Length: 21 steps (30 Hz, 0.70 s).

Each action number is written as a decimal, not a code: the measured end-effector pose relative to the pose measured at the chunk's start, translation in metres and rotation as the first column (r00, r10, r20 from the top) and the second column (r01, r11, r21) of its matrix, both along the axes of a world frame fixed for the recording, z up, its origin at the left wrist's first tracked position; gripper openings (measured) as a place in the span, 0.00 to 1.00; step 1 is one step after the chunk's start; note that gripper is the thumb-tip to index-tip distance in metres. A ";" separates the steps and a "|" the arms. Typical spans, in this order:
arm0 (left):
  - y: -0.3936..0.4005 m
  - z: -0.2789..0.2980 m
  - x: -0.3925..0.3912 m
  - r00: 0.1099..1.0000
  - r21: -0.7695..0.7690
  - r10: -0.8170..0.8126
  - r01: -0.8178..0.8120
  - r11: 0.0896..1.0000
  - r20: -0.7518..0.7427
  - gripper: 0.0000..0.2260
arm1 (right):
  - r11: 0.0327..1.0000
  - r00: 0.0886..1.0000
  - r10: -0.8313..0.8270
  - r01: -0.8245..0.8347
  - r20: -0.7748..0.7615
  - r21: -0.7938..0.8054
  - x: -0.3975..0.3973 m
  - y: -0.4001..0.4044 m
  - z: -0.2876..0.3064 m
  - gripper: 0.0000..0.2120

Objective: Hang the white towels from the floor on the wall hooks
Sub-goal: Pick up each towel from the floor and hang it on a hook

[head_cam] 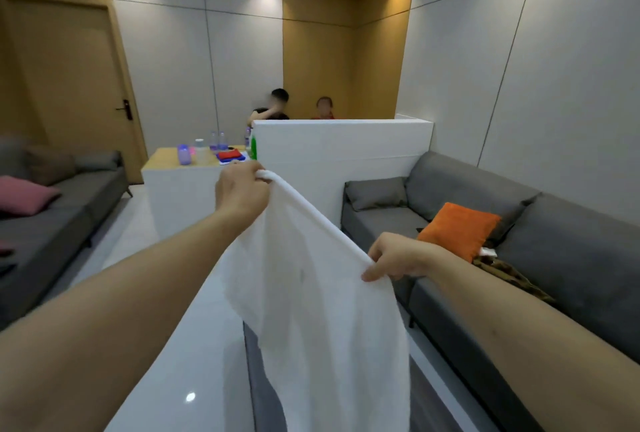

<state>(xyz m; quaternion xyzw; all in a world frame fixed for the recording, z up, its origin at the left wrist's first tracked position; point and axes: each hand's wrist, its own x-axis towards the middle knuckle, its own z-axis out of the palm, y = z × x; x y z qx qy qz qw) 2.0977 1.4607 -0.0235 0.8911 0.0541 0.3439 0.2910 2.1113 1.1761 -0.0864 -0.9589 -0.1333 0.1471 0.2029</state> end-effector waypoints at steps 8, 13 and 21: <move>-0.045 0.009 -0.039 0.894 0.020 -0.156 0.181 0.983 -0.419 0.22 | 0.757 0.994 0.075 -0.003 -0.082 0.653 -0.012 -0.023 0.021 0.09; -0.123 -0.027 -0.057 0.765 -0.186 -0.383 0.336 0.923 -0.518 0.14 | 0.703 0.992 0.121 -0.098 0.017 0.704 -0.025 0.001 0.057 0.10; -0.117 -0.001 -0.066 0.969 -0.641 -0.186 0.040 0.766 -0.162 0.15 | 0.895 0.992 0.125 -0.099 -0.031 0.435 -0.037 -0.026 0.015 0.53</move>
